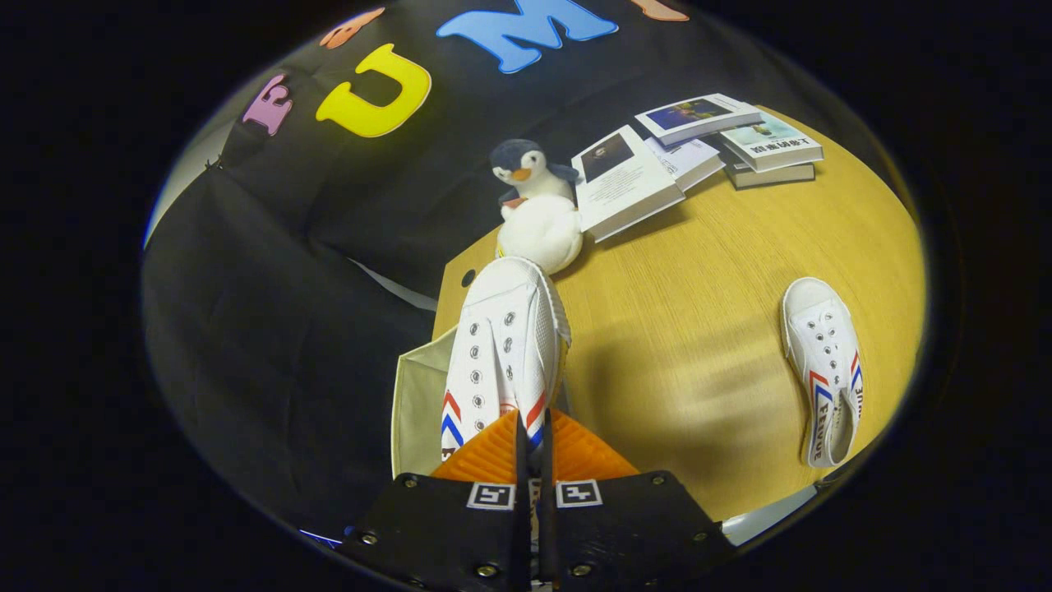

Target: Open the storage box then place both shoes into the box .Put the left shoe in first, then the right shoe, with the right side of both shoes facing outward in a uniform manner.

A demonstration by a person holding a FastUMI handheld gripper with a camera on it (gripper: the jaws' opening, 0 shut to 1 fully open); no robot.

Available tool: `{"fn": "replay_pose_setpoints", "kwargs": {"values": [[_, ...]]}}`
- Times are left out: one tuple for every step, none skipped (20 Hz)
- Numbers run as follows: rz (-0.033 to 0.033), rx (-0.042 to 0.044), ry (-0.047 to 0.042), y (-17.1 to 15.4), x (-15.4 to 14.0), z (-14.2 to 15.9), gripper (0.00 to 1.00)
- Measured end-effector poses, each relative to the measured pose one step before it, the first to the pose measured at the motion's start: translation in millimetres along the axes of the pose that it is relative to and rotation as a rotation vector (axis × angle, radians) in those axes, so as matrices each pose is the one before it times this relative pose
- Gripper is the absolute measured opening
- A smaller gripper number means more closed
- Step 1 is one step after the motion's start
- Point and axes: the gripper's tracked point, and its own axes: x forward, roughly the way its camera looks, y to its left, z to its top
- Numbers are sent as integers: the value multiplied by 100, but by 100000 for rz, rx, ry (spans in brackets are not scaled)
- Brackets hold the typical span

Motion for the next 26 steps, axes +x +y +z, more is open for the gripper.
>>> {"fn": "replay_pose_setpoints", "kwargs": {"values": [[840, -539, 724, 824, 249, -266, 4], [606, -368, -66, 822, 205, -81, 4], [413, -529, 615, 811, 282, -249, 4], [510, -832, 272, 791, 300, -171, 4], [176, -639, 382, 787, 466, -301, 4], [225, -921, 800, 665, 455, -308, 4], [82, -838, 497, 661, 570, -279, 4], [100, -1371, 1011, 717, 532, -454, 4], [-42, -1041, 651, 522, 621, -304, 4], [-53, -1115, 738, 448, 558, -333, 4], [-226, -1138, 735, 576, 709, -423, 4], [-391, -844, 860, 394, 519, -316, 4], [-389, -971, 795, 406, 678, -393, 4], [-331, -650, 565, 335, 509, -218, 4], [-352, -578, 897, 346, 666, -317, 4], [-355, -562, 925, 297, 608, -259, 4], [-462, -561, 905, 245, 529, -390, 4], [-697, -701, 1137, 288, 599, -351, 4], [-630, -650, 843, 136, 532, -297, 4], [-700, -609, 1034, 52, 609, -306, 4], [-578, -671, 1086, 146, 353, -601, 4], [-473, -299, 838, 113, 438, -236, 4], [-517, 91, 759, 175, 573, -295, 4], [-502, 294, 634, -2, 339, -159, 4], [-696, 259, 696, -107, 555, -198, 4], [-756, 292, 654, -210, 572, -44, 4]]}}
